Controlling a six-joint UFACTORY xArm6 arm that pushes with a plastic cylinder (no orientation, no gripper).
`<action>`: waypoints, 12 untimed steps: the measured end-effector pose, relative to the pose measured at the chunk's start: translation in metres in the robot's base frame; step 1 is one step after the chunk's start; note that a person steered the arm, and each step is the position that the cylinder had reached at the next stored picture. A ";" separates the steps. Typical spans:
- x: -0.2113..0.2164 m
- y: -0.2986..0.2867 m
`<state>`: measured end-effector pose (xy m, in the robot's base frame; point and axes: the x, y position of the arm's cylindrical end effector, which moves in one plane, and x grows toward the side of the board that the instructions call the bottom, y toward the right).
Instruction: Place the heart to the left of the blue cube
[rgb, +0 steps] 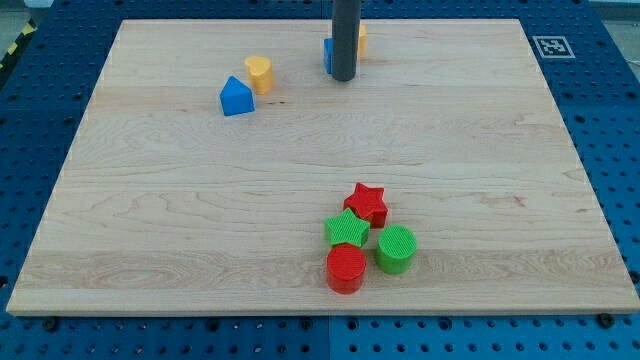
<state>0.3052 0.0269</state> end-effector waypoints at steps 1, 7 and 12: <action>-0.011 0.000; 0.111 -0.179; 0.022 -0.148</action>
<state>0.3273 -0.1207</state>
